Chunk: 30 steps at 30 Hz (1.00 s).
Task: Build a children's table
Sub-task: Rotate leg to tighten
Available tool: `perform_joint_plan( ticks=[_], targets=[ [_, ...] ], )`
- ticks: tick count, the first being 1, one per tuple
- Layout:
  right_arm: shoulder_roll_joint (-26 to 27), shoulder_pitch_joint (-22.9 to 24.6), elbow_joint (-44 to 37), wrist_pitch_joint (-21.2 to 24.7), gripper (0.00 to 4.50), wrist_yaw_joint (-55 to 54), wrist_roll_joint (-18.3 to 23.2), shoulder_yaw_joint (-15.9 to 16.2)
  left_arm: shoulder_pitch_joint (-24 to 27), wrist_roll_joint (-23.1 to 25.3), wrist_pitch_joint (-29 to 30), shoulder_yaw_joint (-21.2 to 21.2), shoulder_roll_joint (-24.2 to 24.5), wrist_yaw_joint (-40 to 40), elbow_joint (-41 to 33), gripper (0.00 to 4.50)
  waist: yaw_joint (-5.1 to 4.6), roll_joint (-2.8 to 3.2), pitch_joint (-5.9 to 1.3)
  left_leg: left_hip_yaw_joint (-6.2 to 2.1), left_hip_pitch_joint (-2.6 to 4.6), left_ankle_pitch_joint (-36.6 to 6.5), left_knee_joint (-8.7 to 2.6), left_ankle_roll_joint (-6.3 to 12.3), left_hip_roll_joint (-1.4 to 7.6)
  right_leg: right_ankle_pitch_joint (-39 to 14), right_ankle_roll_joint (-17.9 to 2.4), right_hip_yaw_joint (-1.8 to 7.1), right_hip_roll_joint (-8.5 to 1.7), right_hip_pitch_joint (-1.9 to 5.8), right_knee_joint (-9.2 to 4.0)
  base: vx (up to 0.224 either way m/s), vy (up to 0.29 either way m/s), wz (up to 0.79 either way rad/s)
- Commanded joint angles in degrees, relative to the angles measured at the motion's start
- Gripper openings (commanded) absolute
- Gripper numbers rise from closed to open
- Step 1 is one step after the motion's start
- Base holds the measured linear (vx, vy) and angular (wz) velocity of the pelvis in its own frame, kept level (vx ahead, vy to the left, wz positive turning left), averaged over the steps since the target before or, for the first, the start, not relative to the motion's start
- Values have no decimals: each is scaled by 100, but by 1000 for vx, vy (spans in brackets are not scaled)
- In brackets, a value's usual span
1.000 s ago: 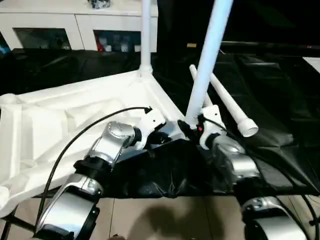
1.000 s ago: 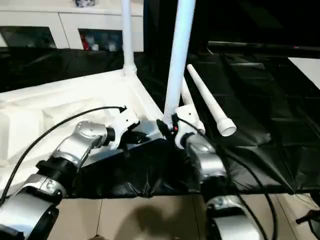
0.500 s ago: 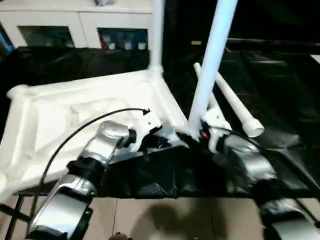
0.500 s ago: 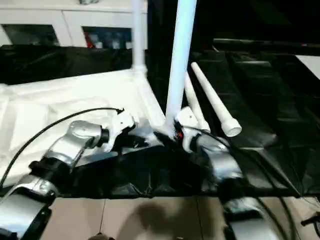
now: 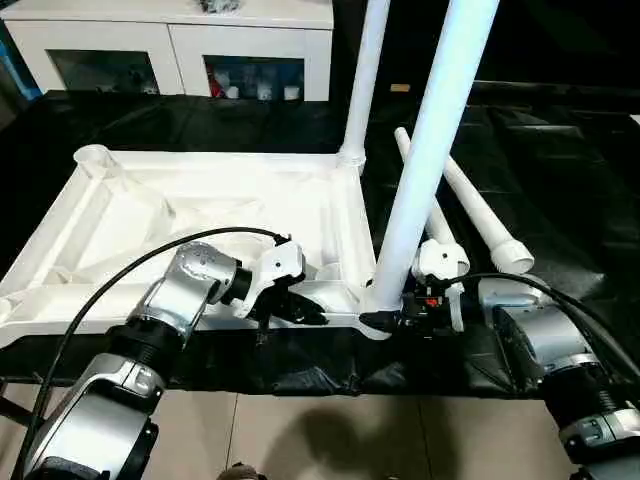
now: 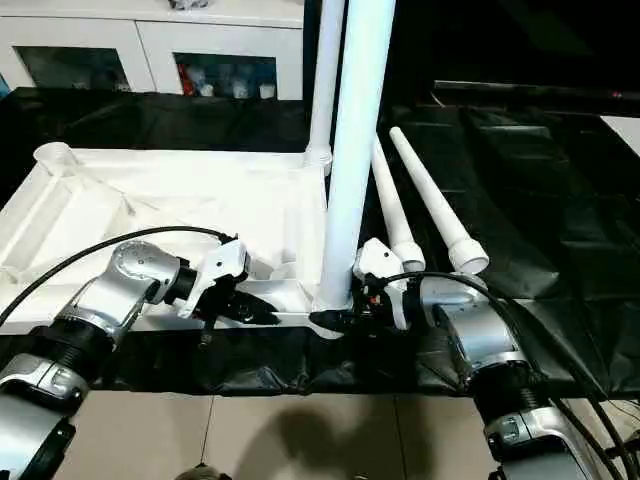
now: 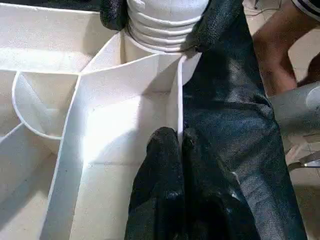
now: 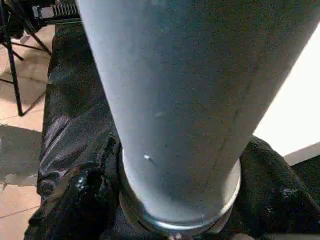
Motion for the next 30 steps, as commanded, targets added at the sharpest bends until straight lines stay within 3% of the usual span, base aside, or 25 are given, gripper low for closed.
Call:
perform_joint_plan(
  ticks=[1,6,7,8,10,12,13,14,15,16,18,20,23,27,30],
  targets=[
    [148,75,-113,143,272,162,97,224,-74,-75,-15,-114,-142,-85,-253,0,-13,-45,-371,-12,-10,-568,-328,489,170,-389,-1209,341,-482,322,-428,0,0,0],
    [425,233,-101,264,269,-542,121,27,11,-99,152,-66,-203,124,-323,0,-31,-75,-357,-20,-3,-655,-349,417,179,-584,-1164,341,-500,309,-452,0,0,0],
    [726,172,165,210,269,-1364,6,-193,-71,-48,318,15,-344,505,-203,0,-49,-113,-337,-10,8,-786,-353,380,164,-889,-1104,339,-496,299,-492,0,0,0],
    [922,121,361,214,269,-1868,-52,-335,-138,5,380,64,-459,811,-102,0,-64,-79,-315,-15,17,-854,-371,316,177,-1099,-1083,347,-510,265,-498,0,0,0],
    [1230,26,676,195,269,-2618,-123,-532,-256,67,528,161,-683,1341,42,0,-116,-70,-311,-51,20,-1041,-404,55,160,-1788,-888,329,-522,279,-567,0,0,0],
    [1463,-61,908,126,269,-3057,-137,-633,-324,81,608,219,-877,1679,123,0,-151,-89,-316,-46,48,-1097,-399,14,164,-1717,-900,348,-514,251,-572,0,0,0],
    [1703,-148,1112,57,269,-3423,-140,-695,-378,112,662,246,-1062,1980,216,0,-160,-43,-331,-47,45,-1051,-394,26,164,-1469,-976,363,-518,258,-554,0,0,0],
    [1967,-253,1297,-40,269,-3804,-204,-710,-438,158,708,274,-1259,2331,327,0,-179,-57,-329,-41,37,-1038,-392,34,158,-1394,-996,362,-513,253,-555,0,0,0],
    [2046,-289,1356,-65,269,-3928,-233,-708,-447,171,743,283,-1312,2435,347,0,-182,-18,-320,-52,47,-1091,-399,15,151,-1435,-1012,352,-513,248,-556,0,0,0],
    [2107,-323,1406,-84,269,-4030,-258,-708,-450,179,771,290,-1349,2510,356,0,-181,-53,-331,-44,34,-1045,-386,48,139,-1380,-997,356,-508,272,-560,0,0,0],
    [2500,-624,1841,-328,269,-4694,-391,-685,-494,236,899,321,-1575,2969,436,0,-202,-36,-328,-45,7,-962,-391,65,132,-1285,-1013,358,-505,274,-544,0,0,0],
    [2625,-761,2000,-613,269,-4752,-500,-562,-452,262,889,281,-1611,2998,403,0,-185,-28,-355,-43,2,-841,-376,114,133,-1021,-1055,358,-504,292,-517,0,0,0],
    [2705,-795,2004,-602,338,-4556,-350,-710,-415,281,907,284,-1598,2963,344,0,-176,-15,-365,-36,2,-713,-376,260,140,-584,-1127,359,-493,306,-479,0,0,0],
    [2421,-748,1866,-827,374,-4073,-402,-723,-301,267,658,261,-1340,2596,225,0,-201,-18,-353,-37,-2,-917,-388,283,145,-863,-1117,358,-506,314,-514,0,0,0],
    [2058,-645,1683,-924,374,-3437,-382,-600,-235,250,490,241,-1128,2308,175,0,-209,-42,-365,-33,-19,-770,-368,365,140,-655,-1147,359,-497,334,-489,0,0,0]
  ],
)
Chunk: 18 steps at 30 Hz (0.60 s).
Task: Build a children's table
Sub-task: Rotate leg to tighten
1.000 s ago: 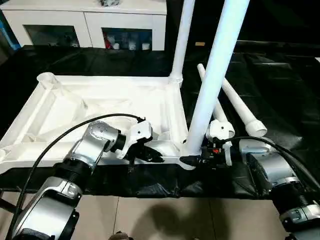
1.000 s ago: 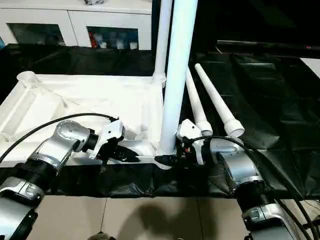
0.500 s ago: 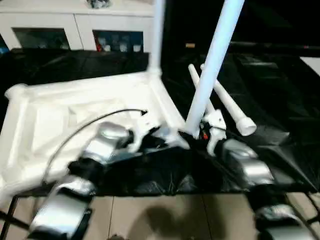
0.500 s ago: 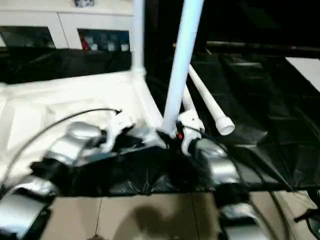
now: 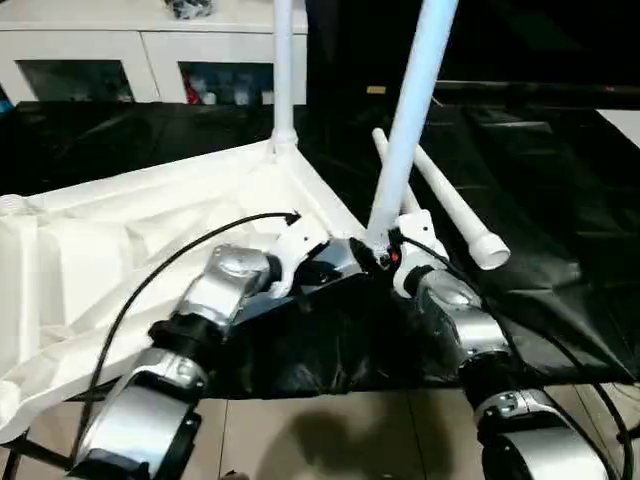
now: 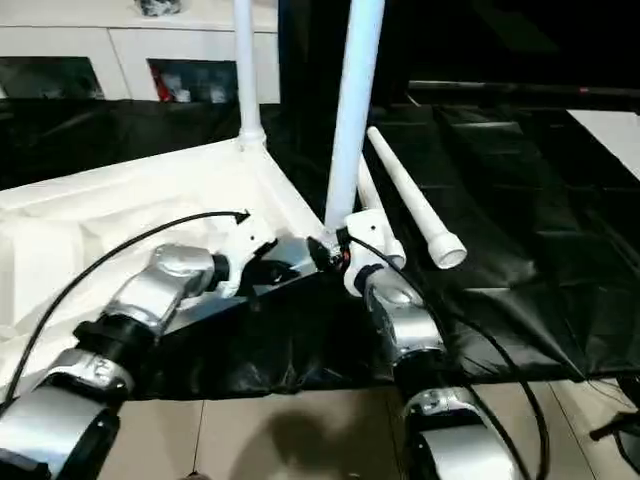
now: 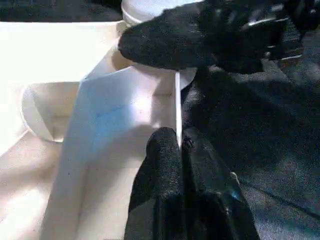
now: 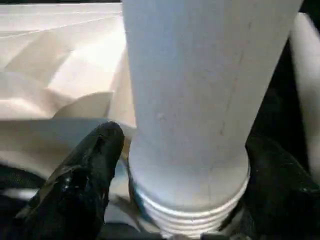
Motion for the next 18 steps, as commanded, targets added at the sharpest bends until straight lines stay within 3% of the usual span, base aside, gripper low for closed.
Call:
perform_joint_plan(
  ticks=[1,4,7,8,11,13,14,18],
  targets=[
    [100,65,-229,-125,374,974,54,659,49,-168,-332,-256,-124,-411,-227,0,43,-13,-341,-34,-37,-715,-338,416,149,-584,-1162,346,-504,329,-473,0,0,0],
    [-325,209,-465,-260,374,1771,73,891,151,-288,-449,-303,117,-949,-382,0,43,-12,-350,-25,-40,-540,-321,583,153,-162,-1282,343,-497,335,-434,0,0,0],
    [-793,398,-837,-232,374,2663,108,1112,283,-415,-551,-396,384,-1602,-630,0,74,-11,-345,-18,-35,-579,-315,667,165,-137,-1318,344,-493,332,-433,0,0,0],
    [-820,411,-859,-225,374,2718,112,1125,288,-418,-551,-401,396,-1626,-641,0,104,-2,-342,-6,1,-669,-321,653,194,-189,-1356,344,-497,302,-434,0,0,0],
    [-1311,590,-1218,-105,374,3790,172,1373,287,-456,-572,-441,632,-2048,-717,0,175,-15,-318,-4,0,-789,-328,610,198,-460,-1291,334,-483,307,-452,0,0,0],
    [-1427,581,-1276,-33,352,4120,204,1422,268,-483,-617,-465,718,-2261,-730,0,202,-57,-320,1,-4,-797,-330,584,192,-571,-1253,336,-490,303,-454,0,0,0],
    [-1496,563,-1320,36,344,4347,248,1453,261,-487,-678,-493,786,-2421,-741,0,223,-48,-322,-3,-10,-746,-329,571,190,-604,-1233,338,-499,307,-451,0,0,0],
    [-1564,526,-1369,114,322,4559,274,1538,256,-499,-728,-536,898,-2639,-764,0,235,-58,-329,-10,-10,-637,-329,559,190,-518,-1221,329,-491,301,-432,0,0,0]
  ],
)
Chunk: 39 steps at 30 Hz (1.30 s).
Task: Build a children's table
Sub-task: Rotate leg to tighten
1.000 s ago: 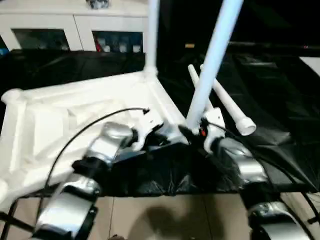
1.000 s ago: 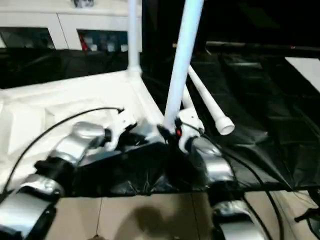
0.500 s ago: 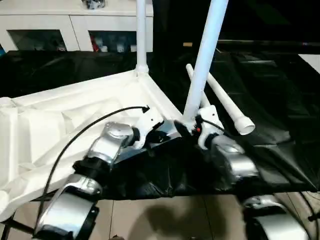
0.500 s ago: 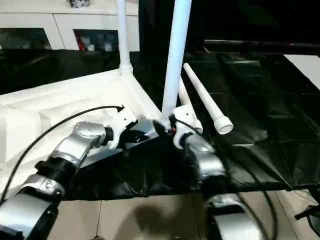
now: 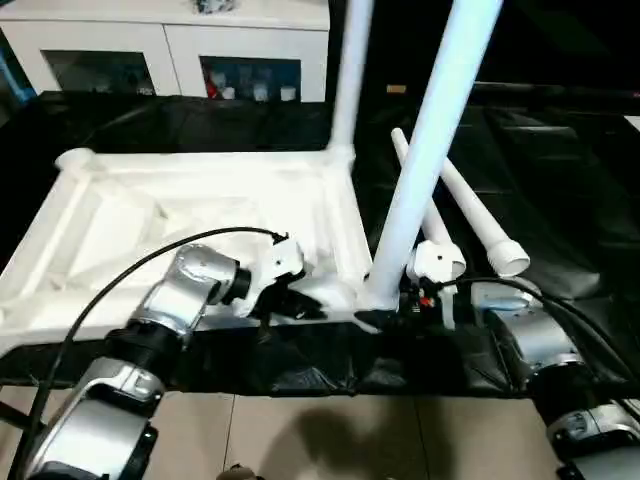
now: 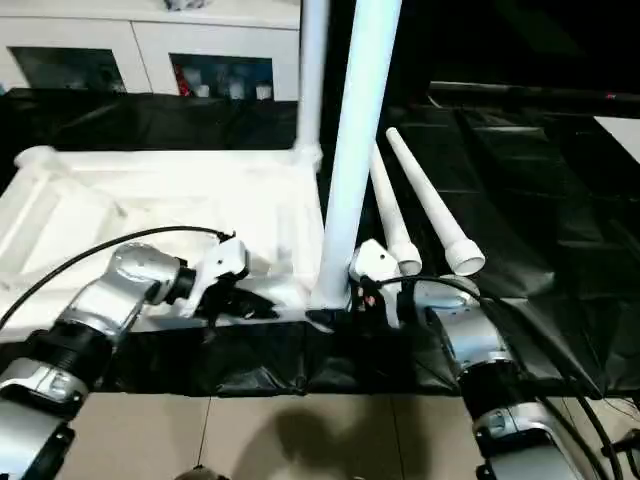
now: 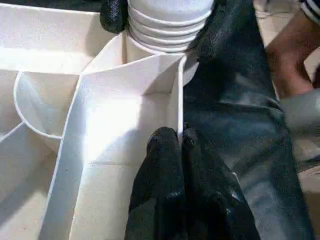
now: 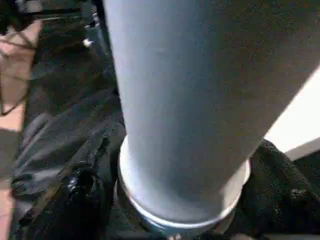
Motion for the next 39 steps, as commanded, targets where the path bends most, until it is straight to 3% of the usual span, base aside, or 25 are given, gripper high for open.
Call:
perform_joint_plan(
  ticks=[1,6,10,11,14,17,22,23,25,26,29,34,39],
  targets=[
    [57,-24,-150,74,311,351,42,380,-105,-137,-112,-135,-69,-151,-231,0,3,-43,-353,-10,-15,-623,-327,541,185,-481,-1214,343,-494,313,-419,0,0,0],
    [86,-8,-233,234,279,444,130,384,-141,-146,-112,-105,-53,-213,-196,0,7,-63,-349,-9,-15,-597,-326,524,180,-481,-1220,338,-495,310,-415,0,0,0],
    [231,142,-265,331,276,217,165,256,-183,-165,-10,-13,-191,69,-142,0,21,-41,-353,-13,-7,-624,-328,482,183,-537,-1204,340,-502,306,-427,0,0,0],
    [434,180,-159,269,276,-341,130,68,-199,-169,163,44,-312,319,-156,0,28,-44,-351,-14,-7,-625,-330,472,186,-520,-1206,342,-504,305,-423,0,0,0],
    [651,186,-59,238,275,-915,97,-110,-238,-114,340,91,-443,646,-123,0,-7,-40,-341,-29,7,-741,-350,322,176,-796,-1178,346,-522,297,-458,0,0,0],
    [1045,78,364,178,274,-2275,-170,-354,-343,60,519,121,-765,1383,62,0,-49,-37,-332,-33,17,-768,-362,199,171,-1011,-1113,349,-520,281,-482,0,0,0],
    [1760,-247,1032,360,274,-4127,-219,-773,-377,169,789,160,-1311,2258,170,0,-99,-43,-345,-29,-3,-648,-359,184,151,-840,-1108,359,-511,300,-462,0,0,0],
    [1953,-350,1168,362,274,-4413,-212,-850,-379,190,838,155,-1432,2422,185,0,-111,-18,-344,-32,8,-659,-361,188,156,-833,-1112,357,-509,290,-473,0,0,0],
    [2200,-490,1317,223,274,-4631,-381,-729,-379,221,847,129,-1578,2581,217,0,-132,-21,-352,-31,1,-627,-358,190,156,-703,-1133,360,-504,295,-455,0,0,0],
    [2267,-521,1337,119,330,-4625,-426,-688,-372,233,822,109,-1581,2574,211,0,-145,-20,-346,-29,-3,-636,-358,202,150,-654,-1141,361,-503,297,-460,0,0,0],
    [2257,-550,1300,-4,344,-4474,-378,-723,-352,244,759,88,-1486,2458,184,0,-148,22,-344,-31,0,-728,-359,248,151,-597,-1149,363,-503,301,-459,0,0,0],
    [1920,-507,1185,-244,383,-3897,-385,-640,-296,206,642,87,-1232,2111,45,0,-157,12,-363,-33,-17,-669,-346,319,152,-358,-1205,362,-504,332,-435,0,0,0],
    [1370,-360,914,-421,383,-2986,-362,-484,-169,109,458,32,-928,1548,-140,0,-132,6,-377,-21,-16,-473,-315,541,156,164,-1388,360,-504,343,-383,0,0,0]
  ],
)
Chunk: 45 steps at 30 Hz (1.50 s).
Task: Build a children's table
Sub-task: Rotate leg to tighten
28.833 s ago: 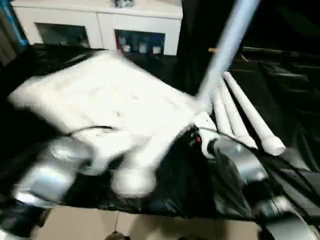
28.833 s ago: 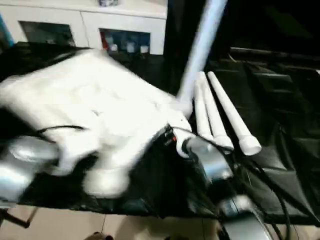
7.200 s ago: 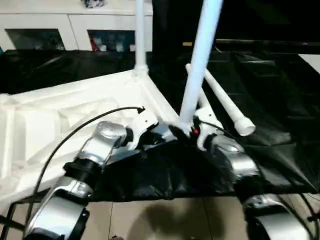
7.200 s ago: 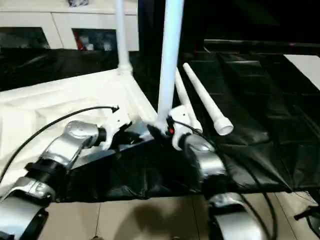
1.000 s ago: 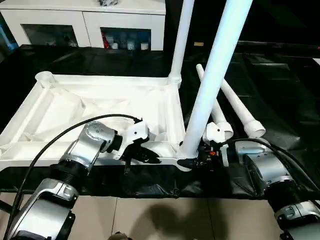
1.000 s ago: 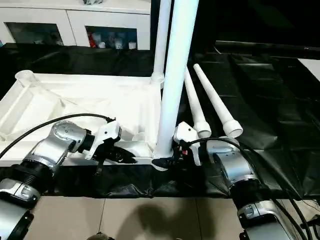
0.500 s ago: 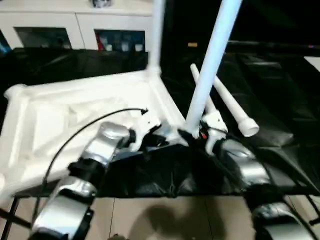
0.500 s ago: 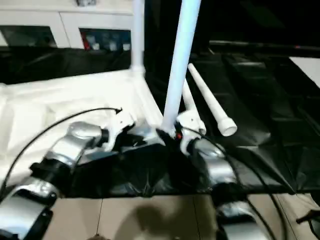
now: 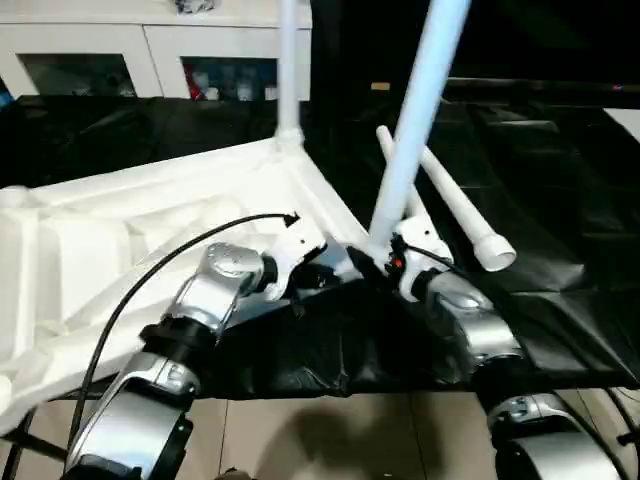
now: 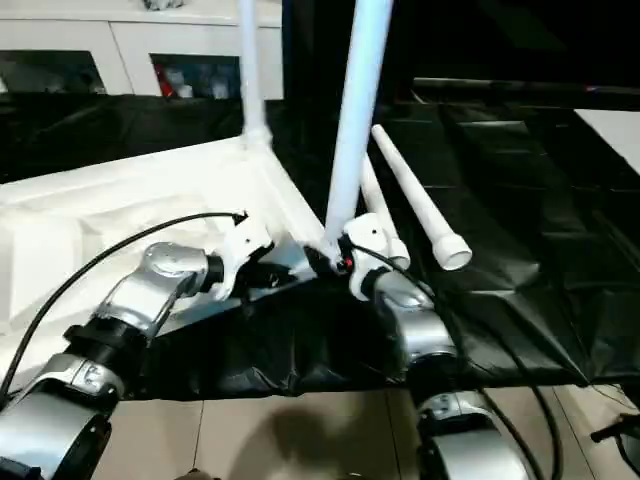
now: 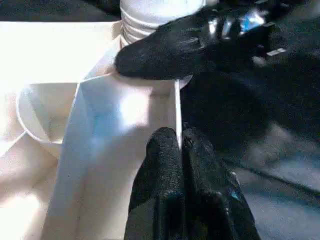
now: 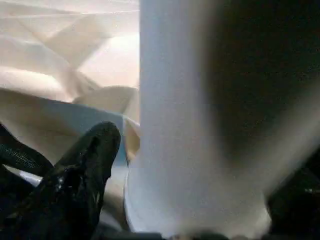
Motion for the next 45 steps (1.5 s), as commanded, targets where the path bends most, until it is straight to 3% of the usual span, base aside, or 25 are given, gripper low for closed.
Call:
perform_joint_plan(
  ticks=[1,9,10,12,14,18,23,24,25,28,30,34,36,38,42,45],
  targets=[
    [94,26,-157,-65,383,462,-20,392,-13,-203,-187,-251,-146,-320,-202,0,18,9,-380,-19,-18,-485,-300,566,161,211,-1408,361,-500,345,-368,0,0,0],
    [-980,314,-764,-159,383,2427,79,809,97,-344,-521,-373,409,-1329,-373,0,69,-15,-353,-10,-11,-706,-303,558,166,-311,-1297,353,-479,344,-421,0,0,0],
    [-1094,334,-850,-103,358,2704,114,846,98,-339,-563,-396,477,-1446,-367,0,91,-18,-355,-6,-14,-668,-297,580,176,-269,-1279,353,-471,342,-409,0,0,0],
    [-1204,339,-944,-23,351,3002,168,895,99,-332,-603,-433,548,-1583,-365,0,129,16,-363,-6,-3,-637,-292,584,183,-189,-1314,352,-481,322,-392,0,0,0],
    [-1341,327,-1057,121,333,3456,249,1000,115,-330,-638,-468,633,-1810,-409,0,152,6,-371,-11,-8,-627,-292,579,184,-144,-1325,343,-477,336,-385,0,0,0],
    [-1450,320,-1140,223,298,3824,260,1153,132,-364,-651,-517,706,-2020,-480,0,182,29,-372,-16,-8,-641,-292,573,197,-133,-1377,337,-488,326,-378,0,0,0],
    [-1476,342,-1177,284,277,3926,306,1209,137,-401,-659,-547,739,-2072,-504,0,186,1,-374,-16,-7,-635,-294,511,185,-200,-1354,336,-484,330,-385,0,0,0],
    [-1427,441,-1287,571,277,4027,491,1188,128,-479,-596,-497,707,-2076,-495,0,180,-27,-376,-12,-11,-622,-292,517,182,-189,-1344,337,-480,335,-384,0,0,0],
    [-1377,501,-1335,697,277,4007,577,1152,122,-510,-552,-465,673,-2046,-491,0,197,-13,-377,-14,-6,-576,-289,533,184,-160,-1336,339,-478,331,-375,0,0,0],
    [-1248,625,-1407,895,274,3844,717,1049,103,-535,-460,-409,573,-1898,-475,0,217,-18,-381,-13,-6,-546,-287,557,194,-98,-1339,337,-488,323,-368,0,0,0],
    [-919,737,-1305,783,273,3076,629,821,43,-407,-410,-371,340,-1410,-349,0,227,-14,-359,-9,1,-647,-297,501,193,-322,-1297,338,-495,298,-406,0,0,0],
    [-384,670,-845,458,272,1591,330,512,-54,-256,-163,-303,-75,-656,-217,0,167,-41,-328,-38,22,-982,-349,155,174,-1296,-1060,336,-526,292,-500,0,0,0],
    [-263,633,-726,425,272,1259,276,465,-79,-230,-123,-289,-182,-467,-182,0,114,-32,-308,-43,14,-1092,-355,125,166,-1561,-985,339,-527,279,-539,0,0,0],
    [154,491,-479,492,272,442,247,357,-136,-124,-77,-291,-462,64,-50,0,91,29,-327,-51,17,-1042,-351,150,164,-1436,-967,350,-517,277,-536,0,0,0],
    [604,307,-323,534,272,-321,228,276,-148,-121,10,-274,-711,406,7,0,71,36,-339,-45,16,-923,-345,153,154,-1168,-1027,353,-510,274,-514,0,0,0],
    [938,112,-169,300,272,-752,114,232,-111,-171,50,-229,-790,470,-40,0,35,26,-344,-53,-10,-875,-356,136,146,-1075,-1029,349,-504,293,-496,0,0,0]
  ],
)
